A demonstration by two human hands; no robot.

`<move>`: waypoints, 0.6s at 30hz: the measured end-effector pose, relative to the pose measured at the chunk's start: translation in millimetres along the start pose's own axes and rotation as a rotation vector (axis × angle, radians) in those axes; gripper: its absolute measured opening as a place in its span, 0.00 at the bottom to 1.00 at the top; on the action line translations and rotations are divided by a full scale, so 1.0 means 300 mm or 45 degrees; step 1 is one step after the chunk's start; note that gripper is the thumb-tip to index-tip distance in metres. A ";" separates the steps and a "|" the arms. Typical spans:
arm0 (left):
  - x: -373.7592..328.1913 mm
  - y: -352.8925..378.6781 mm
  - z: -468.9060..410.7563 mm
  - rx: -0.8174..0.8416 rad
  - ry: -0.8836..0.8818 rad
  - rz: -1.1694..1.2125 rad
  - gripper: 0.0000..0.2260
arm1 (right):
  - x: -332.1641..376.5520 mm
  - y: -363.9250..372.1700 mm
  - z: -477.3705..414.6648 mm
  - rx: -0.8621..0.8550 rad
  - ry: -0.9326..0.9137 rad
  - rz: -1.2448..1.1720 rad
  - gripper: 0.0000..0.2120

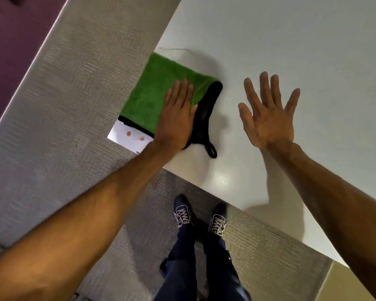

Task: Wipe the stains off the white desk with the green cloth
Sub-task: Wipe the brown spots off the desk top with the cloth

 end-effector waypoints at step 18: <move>0.032 0.000 -0.063 -0.038 -0.001 -0.067 0.23 | 0.010 -0.014 0.003 0.053 0.007 -0.001 0.31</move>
Point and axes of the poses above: each hand's wrist, its own z-axis away from the middle knuckle, its own y-axis out of the palm, x = y × z, the point moved 3 cm from there along -z, towards the middle knuckle, and after that the axes turned 3 degrees about x, right-handed, at the moved point
